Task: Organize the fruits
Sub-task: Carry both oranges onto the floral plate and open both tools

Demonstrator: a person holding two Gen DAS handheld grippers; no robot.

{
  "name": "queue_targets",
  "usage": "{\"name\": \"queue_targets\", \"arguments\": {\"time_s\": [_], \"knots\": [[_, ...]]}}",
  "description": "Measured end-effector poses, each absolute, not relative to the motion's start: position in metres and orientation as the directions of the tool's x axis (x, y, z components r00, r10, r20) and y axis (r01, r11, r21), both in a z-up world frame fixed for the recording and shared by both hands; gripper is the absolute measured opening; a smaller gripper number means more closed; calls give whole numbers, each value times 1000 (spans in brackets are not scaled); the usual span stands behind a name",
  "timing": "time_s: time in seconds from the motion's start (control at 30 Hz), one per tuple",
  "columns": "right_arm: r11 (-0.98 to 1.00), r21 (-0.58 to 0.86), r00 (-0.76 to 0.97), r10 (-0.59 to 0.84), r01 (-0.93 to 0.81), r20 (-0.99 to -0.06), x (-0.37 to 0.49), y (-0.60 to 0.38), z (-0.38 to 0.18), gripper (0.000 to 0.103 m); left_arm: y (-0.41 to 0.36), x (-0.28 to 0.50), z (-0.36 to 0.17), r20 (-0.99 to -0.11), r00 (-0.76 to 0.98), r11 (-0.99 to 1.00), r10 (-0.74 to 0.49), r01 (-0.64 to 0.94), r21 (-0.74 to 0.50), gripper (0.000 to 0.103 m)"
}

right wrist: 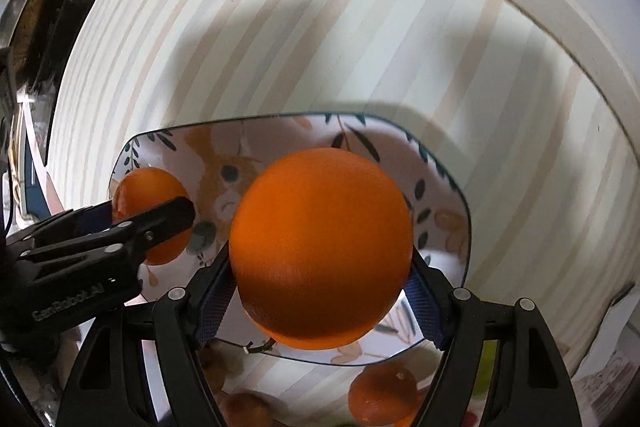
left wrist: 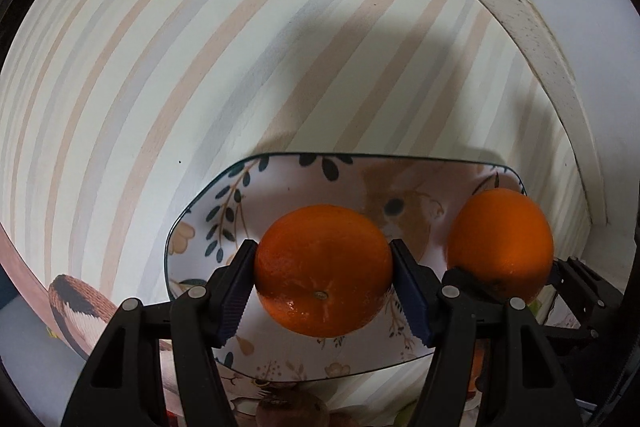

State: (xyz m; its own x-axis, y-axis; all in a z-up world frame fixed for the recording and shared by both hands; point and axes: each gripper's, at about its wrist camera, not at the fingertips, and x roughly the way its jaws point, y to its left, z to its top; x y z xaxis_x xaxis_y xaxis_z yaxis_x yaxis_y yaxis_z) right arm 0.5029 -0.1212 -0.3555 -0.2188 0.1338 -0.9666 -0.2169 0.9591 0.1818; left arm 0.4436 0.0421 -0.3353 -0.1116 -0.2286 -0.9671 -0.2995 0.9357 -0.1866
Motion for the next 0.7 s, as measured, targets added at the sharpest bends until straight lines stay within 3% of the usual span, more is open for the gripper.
{"name": "queue_targets", "arguments": {"time_s": [0.23, 0.4, 0.7], "knots": [[962, 189, -245, 138, -198, -960, 531, -126, -351, 81, 42, 446, -338, -962, -128, 929, -241, -317, -190, 64], [959, 227, -231, 186, -166, -955, 536, -139, -331, 93, 51, 448, -324, -965, -93, 926, -245, -318, -204, 78], [960, 231, -166, 206, -155, -964, 505, -141, -296, 96, 54, 425, -284, -977, -32, 934, -210, -304, -190, 78]]}}
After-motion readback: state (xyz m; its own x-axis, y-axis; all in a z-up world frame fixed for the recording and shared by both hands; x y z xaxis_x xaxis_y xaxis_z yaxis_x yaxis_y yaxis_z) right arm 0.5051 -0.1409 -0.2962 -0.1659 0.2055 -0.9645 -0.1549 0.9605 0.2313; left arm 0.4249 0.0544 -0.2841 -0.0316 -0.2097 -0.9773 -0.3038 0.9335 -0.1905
